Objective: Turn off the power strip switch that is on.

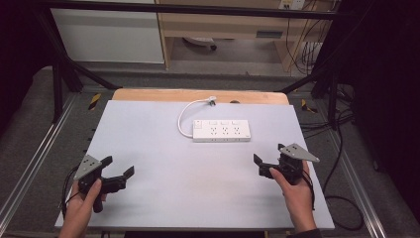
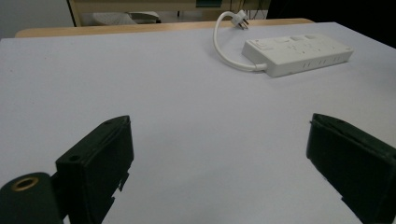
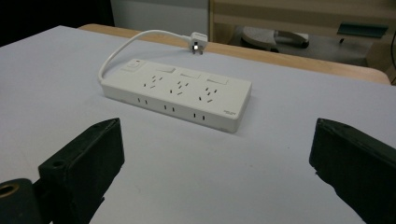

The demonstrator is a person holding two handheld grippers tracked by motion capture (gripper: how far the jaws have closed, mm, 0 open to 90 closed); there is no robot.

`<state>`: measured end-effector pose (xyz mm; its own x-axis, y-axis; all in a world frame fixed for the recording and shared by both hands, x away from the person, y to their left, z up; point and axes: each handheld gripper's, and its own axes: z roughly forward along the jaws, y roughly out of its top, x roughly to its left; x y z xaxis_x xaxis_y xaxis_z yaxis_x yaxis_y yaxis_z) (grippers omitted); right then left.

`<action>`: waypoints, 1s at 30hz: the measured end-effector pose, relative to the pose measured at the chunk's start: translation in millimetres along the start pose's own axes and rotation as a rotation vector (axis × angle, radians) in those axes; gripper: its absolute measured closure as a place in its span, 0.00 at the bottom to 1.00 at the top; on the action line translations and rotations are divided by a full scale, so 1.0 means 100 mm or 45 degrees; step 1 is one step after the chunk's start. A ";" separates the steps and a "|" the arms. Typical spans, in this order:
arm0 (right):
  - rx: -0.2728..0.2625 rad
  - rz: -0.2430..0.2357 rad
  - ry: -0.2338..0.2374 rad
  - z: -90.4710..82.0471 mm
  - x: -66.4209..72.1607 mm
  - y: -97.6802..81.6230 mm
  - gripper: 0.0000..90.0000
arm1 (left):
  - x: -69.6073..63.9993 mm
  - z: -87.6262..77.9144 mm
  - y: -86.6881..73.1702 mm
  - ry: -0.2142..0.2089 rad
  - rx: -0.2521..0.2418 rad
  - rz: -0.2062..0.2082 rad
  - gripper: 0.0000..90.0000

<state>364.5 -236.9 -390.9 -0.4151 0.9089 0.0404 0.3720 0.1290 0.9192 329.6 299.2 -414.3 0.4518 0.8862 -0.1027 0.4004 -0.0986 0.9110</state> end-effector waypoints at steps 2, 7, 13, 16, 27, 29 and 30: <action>0.000 0.005 0.013 0.01 -0.02 0.04 0.04 | 0.00 0.01 0.00 0.003 0.005 0.004 0.08; -0.002 0.028 0.028 0.07 -0.08 0.15 0.05 | 0.01 0.01 -0.02 0.003 0.018 0.003 0.08; 0.005 0.015 0.015 0.17 -0.07 0.33 0.05 | -0.01 0.01 -0.01 -0.003 0.017 0.010 0.08; 0.008 -0.003 0.019 0.24 -0.05 0.43 0.06 | -0.01 0.02 -0.02 0.000 0.020 0.013 0.08; 0.007 -0.001 0.028 0.41 -0.01 0.58 0.07 | -0.02 0.02 -0.02 -0.005 0.026 0.011 0.07; 0.007 0.000 0.031 0.44 -0.01 0.60 0.07 | -0.02 0.03 -0.02 -0.008 0.025 0.007 0.07; 0.009 0.000 0.028 0.47 -0.01 0.62 0.08 | -0.02 0.03 -0.02 -0.007 0.026 0.007 0.07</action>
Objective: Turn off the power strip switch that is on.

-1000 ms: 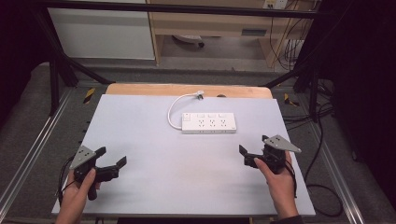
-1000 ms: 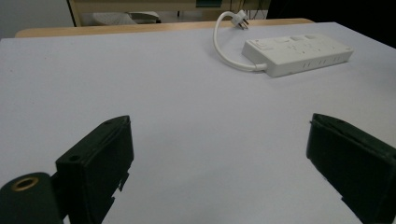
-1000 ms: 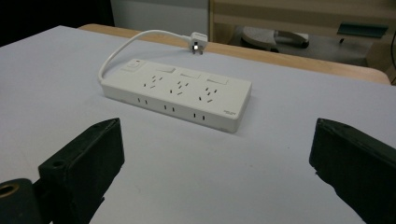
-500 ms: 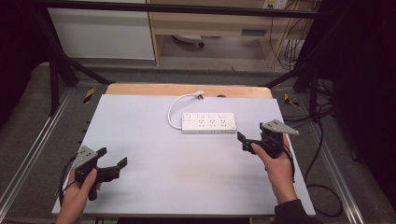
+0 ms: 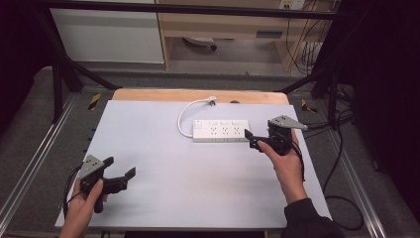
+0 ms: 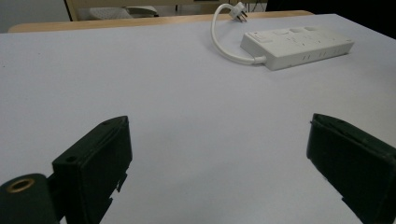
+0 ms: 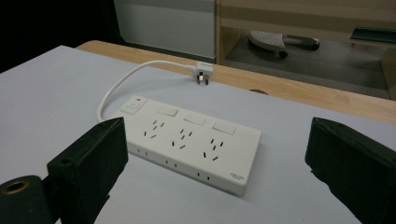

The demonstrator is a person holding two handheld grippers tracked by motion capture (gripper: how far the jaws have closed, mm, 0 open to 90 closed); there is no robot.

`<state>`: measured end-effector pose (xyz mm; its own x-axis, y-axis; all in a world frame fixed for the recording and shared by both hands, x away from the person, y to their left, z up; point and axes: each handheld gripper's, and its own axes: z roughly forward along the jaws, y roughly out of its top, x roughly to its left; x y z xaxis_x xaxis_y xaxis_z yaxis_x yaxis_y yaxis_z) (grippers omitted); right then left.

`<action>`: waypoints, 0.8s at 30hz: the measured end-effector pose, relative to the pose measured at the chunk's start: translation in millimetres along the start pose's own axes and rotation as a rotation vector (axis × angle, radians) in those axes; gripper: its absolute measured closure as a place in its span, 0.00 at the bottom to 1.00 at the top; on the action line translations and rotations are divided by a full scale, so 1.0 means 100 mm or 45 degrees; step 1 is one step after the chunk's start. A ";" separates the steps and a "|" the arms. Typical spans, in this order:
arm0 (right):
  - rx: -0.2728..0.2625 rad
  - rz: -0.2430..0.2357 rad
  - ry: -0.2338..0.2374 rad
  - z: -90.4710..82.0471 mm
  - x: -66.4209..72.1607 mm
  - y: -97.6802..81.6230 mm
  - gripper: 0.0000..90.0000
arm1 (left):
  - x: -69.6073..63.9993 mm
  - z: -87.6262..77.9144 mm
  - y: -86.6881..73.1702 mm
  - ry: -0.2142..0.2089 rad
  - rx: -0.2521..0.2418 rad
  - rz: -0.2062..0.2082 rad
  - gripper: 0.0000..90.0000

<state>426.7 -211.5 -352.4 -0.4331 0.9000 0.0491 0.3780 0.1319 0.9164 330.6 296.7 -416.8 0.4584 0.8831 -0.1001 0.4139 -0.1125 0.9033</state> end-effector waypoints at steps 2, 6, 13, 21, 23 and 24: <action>0.000 0.007 0.004 0.03 0.00 0.02 0.11 | 0.00 0.00 0.00 0.002 0.000 -0.004 0.07; -0.008 0.001 -0.007 0.06 0.00 0.05 0.17 | 0.00 0.01 0.00 0.001 0.002 0.002 0.07; -0.050 0.008 -0.034 0.13 -0.04 0.14 0.47 | 0.00 0.01 0.00 -0.004 0.008 -0.014 0.07; -0.085 -0.026 -0.034 0.24 -0.02 0.28 0.72 | 0.00 0.02 0.00 -0.004 0.009 -0.010 0.07; -0.102 -0.038 -0.036 0.27 -0.03 0.31 0.77 | 0.00 0.02 -0.01 -0.010 0.011 -0.010 0.07; -0.105 -0.035 -0.037 0.29 -0.03 0.33 0.79 | 0.00 0.02 -0.01 -0.017 0.013 -0.008 0.07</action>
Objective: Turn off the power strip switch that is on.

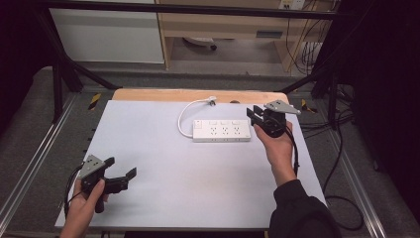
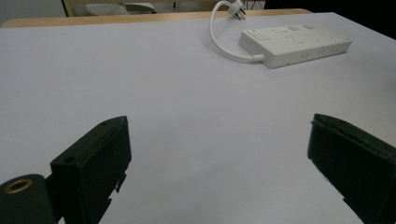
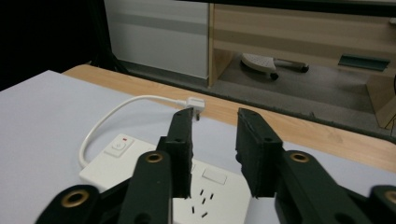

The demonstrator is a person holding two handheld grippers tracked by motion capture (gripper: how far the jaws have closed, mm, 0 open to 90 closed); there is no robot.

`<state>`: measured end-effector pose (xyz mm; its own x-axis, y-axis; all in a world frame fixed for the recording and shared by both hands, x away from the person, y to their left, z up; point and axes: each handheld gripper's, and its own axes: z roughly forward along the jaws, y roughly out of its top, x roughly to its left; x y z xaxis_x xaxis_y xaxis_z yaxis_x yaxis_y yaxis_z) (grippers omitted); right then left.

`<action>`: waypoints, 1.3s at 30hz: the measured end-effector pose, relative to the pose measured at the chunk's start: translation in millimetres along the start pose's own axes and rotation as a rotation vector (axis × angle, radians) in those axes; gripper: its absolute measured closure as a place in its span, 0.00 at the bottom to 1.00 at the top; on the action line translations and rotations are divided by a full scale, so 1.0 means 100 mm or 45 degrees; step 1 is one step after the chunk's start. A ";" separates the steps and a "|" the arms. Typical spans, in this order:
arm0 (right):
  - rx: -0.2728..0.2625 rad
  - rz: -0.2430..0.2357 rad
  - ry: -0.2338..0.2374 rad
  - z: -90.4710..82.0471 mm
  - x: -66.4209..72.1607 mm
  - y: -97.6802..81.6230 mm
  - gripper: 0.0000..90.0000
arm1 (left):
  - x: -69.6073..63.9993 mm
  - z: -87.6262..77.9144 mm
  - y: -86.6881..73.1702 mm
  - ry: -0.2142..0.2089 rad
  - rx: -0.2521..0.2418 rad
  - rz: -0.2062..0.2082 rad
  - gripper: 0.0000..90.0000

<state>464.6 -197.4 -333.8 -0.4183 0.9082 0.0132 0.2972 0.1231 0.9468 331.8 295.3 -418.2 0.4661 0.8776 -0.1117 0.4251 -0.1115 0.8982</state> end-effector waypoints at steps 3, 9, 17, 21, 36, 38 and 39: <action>-0.017 -0.002 -0.001 0.05 0.01 0.04 0.84 | -0.01 0.00 0.00 -0.007 0.006 0.008 0.07; -0.039 -0.008 0.000 0.12 0.01 0.09 0.91 | -0.02 0.01 0.00 -0.007 0.007 0.018 0.07; -0.034 -0.024 0.003 0.24 0.02 0.13 1.00 | -0.01 0.00 0.00 0.003 0.003 0.024 0.07; -0.035 -0.013 0.028 0.29 0.02 0.14 1.00 | 0.00 0.01 0.00 0.011 0.004 0.021 0.07; -0.001 0.026 0.046 0.52 0.06 0.07 1.00 | -0.02 0.00 -0.01 0.012 0.018 0.051 0.07; 0.007 0.027 0.050 0.58 0.07 0.05 1.00 | -0.02 0.00 -0.01 0.010 0.021 0.055 0.07; 0.007 0.027 0.050 0.58 0.07 0.05 1.00 | -0.03 0.00 -0.01 0.012 0.020 0.058 0.07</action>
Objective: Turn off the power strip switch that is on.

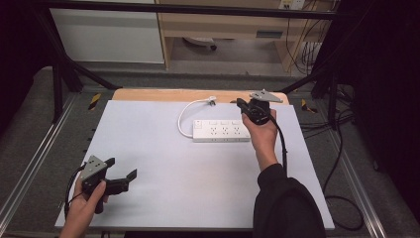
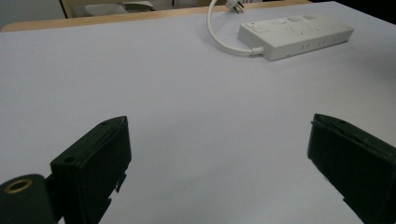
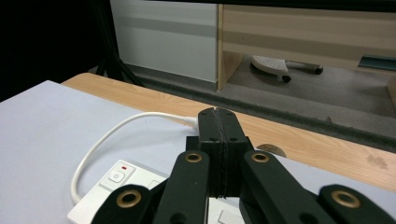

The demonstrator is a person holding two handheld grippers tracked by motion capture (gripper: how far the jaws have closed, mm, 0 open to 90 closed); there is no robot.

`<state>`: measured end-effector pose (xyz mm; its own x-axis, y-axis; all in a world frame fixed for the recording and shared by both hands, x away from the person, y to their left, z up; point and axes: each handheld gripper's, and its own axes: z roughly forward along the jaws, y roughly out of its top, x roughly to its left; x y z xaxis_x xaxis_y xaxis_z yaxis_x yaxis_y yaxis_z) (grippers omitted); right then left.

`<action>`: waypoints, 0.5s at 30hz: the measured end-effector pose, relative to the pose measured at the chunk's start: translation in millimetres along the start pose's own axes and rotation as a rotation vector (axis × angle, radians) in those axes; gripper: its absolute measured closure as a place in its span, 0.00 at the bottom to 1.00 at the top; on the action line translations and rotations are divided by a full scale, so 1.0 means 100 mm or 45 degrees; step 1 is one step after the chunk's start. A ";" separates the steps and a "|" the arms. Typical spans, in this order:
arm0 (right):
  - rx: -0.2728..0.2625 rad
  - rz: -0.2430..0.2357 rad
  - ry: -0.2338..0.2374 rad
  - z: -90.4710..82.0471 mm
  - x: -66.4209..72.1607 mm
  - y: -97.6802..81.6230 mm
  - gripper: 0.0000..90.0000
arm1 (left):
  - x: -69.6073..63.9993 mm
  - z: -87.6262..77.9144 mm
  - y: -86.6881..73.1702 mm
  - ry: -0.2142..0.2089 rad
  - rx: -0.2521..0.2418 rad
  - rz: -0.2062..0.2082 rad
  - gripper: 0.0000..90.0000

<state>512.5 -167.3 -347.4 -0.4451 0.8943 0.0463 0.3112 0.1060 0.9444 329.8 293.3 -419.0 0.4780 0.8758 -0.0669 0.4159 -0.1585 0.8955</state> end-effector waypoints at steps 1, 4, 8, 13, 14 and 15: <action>0.003 0.000 -0.003 0.02 0.01 -0.01 1.00 | 0.00 0.00 0.00 -0.001 0.000 0.000 0.07; 0.011 -0.001 -0.007 0.08 0.01 -0.02 1.00 | 0.00 0.01 0.00 0.003 0.003 0.000 0.07; 0.014 0.010 -0.012 0.14 0.01 -0.01 1.00 | 0.01 0.01 0.00 0.004 0.004 0.001 0.07; 0.015 0.017 -0.010 0.23 0.02 0.02 1.00 | 0.00 0.01 0.00 0.004 0.007 0.006 0.07; 0.024 0.010 -0.014 0.25 0.03 0.03 1.00 | 0.00 0.01 0.00 0.003 0.007 0.008 0.07; 0.030 0.010 -0.013 0.28 0.05 0.03 1.00 | 0.00 0.01 0.00 0.002 0.007 0.009 0.07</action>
<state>534.8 -149.9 -353.8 -0.4343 0.8994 0.0502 0.3343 0.1092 0.9361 330.3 293.1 -419.5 0.4797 0.8754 -0.0601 0.4167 -0.1670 0.8936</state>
